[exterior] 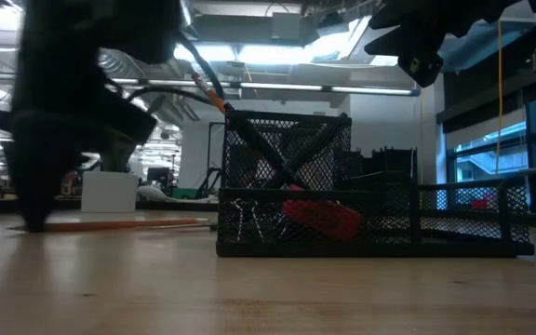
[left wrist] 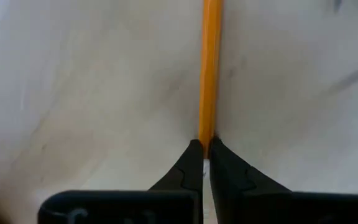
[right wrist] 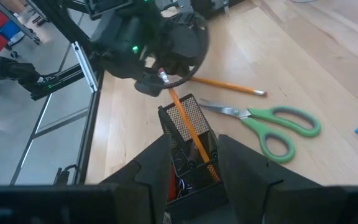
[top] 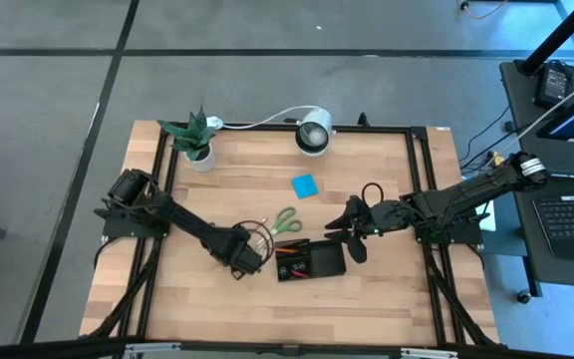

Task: Pick and place office supplies into organizer
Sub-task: Put the pencil into the desk organizer

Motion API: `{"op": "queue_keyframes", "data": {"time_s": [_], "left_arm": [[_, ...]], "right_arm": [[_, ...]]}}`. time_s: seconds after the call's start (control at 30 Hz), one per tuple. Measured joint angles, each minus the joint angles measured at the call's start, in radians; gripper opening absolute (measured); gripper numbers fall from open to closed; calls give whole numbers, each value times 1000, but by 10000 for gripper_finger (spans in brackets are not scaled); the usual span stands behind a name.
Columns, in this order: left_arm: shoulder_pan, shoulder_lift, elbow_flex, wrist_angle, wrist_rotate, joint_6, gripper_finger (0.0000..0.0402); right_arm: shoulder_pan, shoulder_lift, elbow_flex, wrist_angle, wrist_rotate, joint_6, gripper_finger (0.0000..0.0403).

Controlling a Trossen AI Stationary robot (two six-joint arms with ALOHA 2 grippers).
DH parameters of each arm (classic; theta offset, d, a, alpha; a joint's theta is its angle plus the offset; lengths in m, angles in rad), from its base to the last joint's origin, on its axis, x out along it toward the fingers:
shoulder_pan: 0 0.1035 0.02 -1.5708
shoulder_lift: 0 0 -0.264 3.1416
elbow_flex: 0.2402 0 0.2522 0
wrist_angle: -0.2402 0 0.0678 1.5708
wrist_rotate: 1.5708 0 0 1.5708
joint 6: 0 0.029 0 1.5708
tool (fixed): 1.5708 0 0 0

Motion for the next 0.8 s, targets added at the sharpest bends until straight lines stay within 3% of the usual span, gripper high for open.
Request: {"op": "queue_keyframes", "data": {"time_s": [0.5,0.8], "left_arm": [[-238,2,-2,11,334,157,1],[-315,1,-1,27,331,285,1]], "right_arm": [[0,0,0,0,0,-24,135],[0,0,0,0,-18,-17,135]]}}
